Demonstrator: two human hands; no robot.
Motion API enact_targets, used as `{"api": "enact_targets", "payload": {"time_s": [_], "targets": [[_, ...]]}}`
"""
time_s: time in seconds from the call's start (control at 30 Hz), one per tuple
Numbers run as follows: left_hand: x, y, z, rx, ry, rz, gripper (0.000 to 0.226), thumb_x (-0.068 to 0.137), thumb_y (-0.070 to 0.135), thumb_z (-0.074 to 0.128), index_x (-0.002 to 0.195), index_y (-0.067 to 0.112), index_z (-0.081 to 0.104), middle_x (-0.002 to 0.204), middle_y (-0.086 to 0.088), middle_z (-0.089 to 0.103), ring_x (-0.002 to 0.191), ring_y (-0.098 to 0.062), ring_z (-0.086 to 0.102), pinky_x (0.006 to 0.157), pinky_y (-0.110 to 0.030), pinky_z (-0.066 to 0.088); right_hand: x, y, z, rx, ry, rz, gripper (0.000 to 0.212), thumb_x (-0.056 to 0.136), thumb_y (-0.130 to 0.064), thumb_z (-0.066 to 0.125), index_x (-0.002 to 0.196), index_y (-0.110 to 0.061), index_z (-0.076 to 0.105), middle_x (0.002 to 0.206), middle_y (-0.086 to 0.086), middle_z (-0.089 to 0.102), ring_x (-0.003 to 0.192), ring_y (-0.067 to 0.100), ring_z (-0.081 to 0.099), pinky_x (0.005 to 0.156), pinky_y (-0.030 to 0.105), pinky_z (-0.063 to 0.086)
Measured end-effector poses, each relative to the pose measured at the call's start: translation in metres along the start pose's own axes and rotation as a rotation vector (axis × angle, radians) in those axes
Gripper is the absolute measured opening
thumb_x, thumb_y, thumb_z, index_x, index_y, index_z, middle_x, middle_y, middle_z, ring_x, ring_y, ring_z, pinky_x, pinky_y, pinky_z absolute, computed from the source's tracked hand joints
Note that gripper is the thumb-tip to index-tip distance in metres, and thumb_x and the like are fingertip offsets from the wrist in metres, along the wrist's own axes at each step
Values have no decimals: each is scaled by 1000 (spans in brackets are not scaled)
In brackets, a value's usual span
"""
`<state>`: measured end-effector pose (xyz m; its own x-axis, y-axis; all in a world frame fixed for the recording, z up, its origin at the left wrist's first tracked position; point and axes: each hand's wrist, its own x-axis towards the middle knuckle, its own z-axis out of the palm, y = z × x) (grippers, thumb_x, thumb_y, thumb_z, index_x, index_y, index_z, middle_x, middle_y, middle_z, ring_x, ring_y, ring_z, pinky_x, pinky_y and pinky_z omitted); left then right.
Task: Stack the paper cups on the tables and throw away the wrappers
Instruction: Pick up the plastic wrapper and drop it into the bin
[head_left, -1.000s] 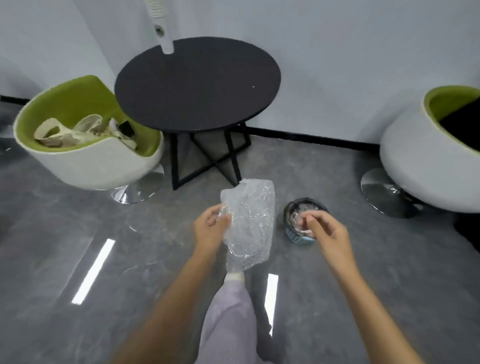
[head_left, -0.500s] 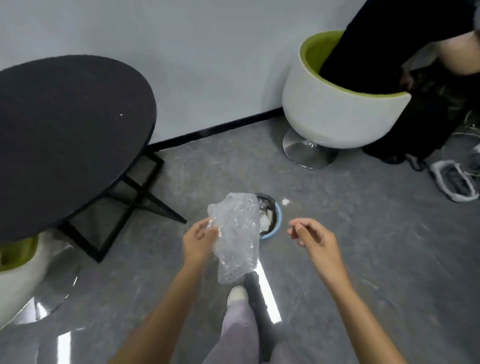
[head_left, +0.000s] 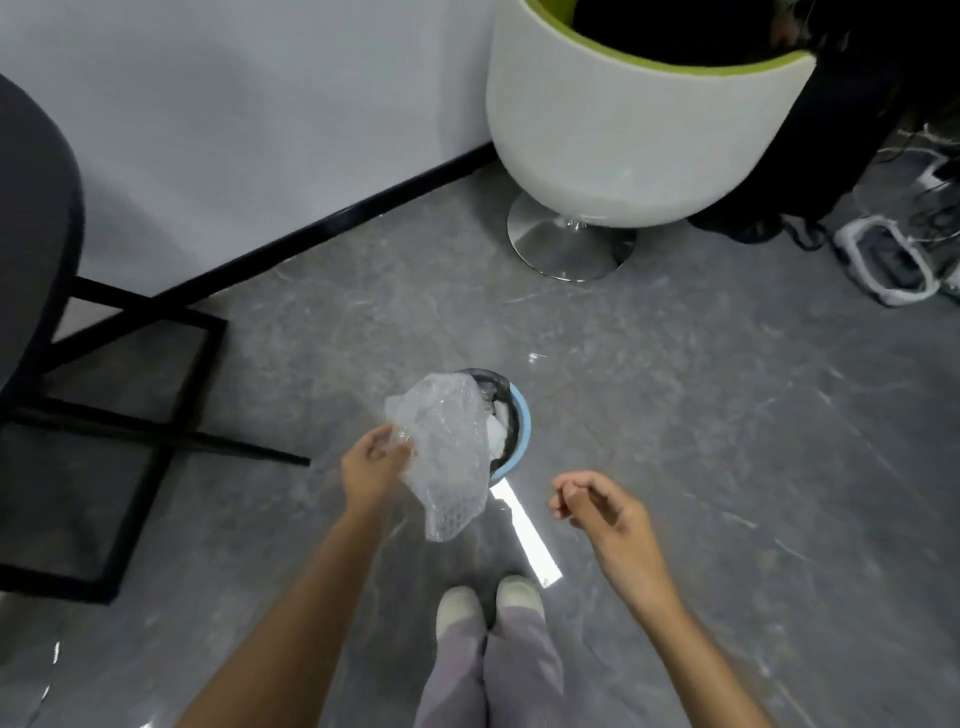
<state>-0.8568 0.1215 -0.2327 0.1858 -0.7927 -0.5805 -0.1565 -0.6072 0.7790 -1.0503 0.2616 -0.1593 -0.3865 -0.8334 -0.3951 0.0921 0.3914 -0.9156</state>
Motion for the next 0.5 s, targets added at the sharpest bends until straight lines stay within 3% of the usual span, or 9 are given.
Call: {"api": "enact_targets", "payload": {"time_s": [0.1, 0.2, 0.27, 0.33, 0.4, 0.5], "targets": [[47, -31, 34, 7, 7, 1, 35, 85, -11, 63, 118, -1, 60, 81, -2, 61, 69, -10, 57, 52, -9, 50, 32, 41, 0, 15, 15, 10, 23, 92, 1, 51, 82, -12, 67, 72, 3, 68, 68, 8, 62, 67, 13, 46], [95, -65, 65, 34, 10, -6, 38, 83, -10, 65, 120, -3, 61, 84, -8, 64, 70, -15, 59, 65, -23, 53, 64, 84, -1, 25, 32, 14, 22, 92, 1, 51, 83, -10, 68, 73, 6, 69, 69, 8, 63, 67, 12, 46], [123, -89, 85, 43, 16, 2, 38, 83, -10, 66, 120, -2, 62, 98, -20, 68, 78, -23, 62, 74, -32, 54, 87, 114, -3, 24, 38, 13, 21, 91, 1, 52, 84, -11, 68, 75, 9, 69, 69, 9, 64, 68, 13, 47], [150, -113, 103, 59, 5, 42, 36, 83, -7, 67, 118, -2, 63, 103, -24, 68, 78, -22, 62, 71, -28, 53, 109, 141, -5, 23, 51, 8, 22, 91, 0, 52, 84, -12, 68, 76, 11, 69, 70, 10, 64, 68, 13, 47], [174, -134, 121, 74, -21, 59, 34, 85, -3, 67, 119, 0, 62, 93, -13, 68, 74, -14, 61, 67, -23, 51, 129, 164, -8, 28, 67, -2, 21, 91, 1, 52, 84, -11, 68, 76, 12, 68, 70, 10, 64, 68, 13, 47], [201, -161, 144, 101, -30, 51, 32, 87, -3, 64, 118, -1, 62, 76, -1, 61, 75, -16, 59, 78, -35, 54, 155, 194, -13, 21, 85, -16, 20, 92, -1, 52, 84, -10, 68, 75, 9, 69, 69, 10, 64, 66, 12, 47]]}}
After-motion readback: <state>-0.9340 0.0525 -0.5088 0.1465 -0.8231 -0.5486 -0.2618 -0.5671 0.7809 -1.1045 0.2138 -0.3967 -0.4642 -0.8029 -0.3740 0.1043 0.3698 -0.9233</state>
